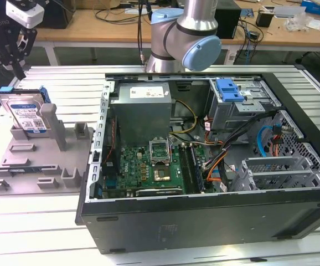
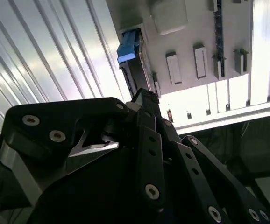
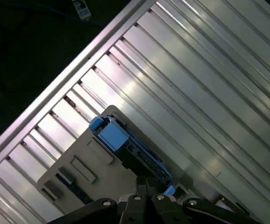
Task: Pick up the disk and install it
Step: 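Pick up the disk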
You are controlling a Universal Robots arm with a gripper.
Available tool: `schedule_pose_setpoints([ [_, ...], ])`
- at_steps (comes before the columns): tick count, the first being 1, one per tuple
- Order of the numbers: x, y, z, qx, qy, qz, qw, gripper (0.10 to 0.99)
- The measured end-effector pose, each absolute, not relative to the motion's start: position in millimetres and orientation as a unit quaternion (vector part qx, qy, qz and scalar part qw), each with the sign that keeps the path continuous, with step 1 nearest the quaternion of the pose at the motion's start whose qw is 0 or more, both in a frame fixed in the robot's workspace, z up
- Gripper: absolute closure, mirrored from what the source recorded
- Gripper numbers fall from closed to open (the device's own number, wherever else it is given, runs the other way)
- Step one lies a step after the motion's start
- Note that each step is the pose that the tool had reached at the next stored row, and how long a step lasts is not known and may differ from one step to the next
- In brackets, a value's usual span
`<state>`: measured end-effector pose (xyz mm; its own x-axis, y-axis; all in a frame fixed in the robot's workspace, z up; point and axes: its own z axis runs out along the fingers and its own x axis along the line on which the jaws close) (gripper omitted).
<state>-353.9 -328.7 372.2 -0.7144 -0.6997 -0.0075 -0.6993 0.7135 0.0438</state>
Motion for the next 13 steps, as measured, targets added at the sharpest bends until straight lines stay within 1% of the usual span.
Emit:
schedule_pose_setpoints([
  [13, -353.9, -328.8, 369.4, 0.518, -0.855, -0.021, 0.008, 0.98],
])
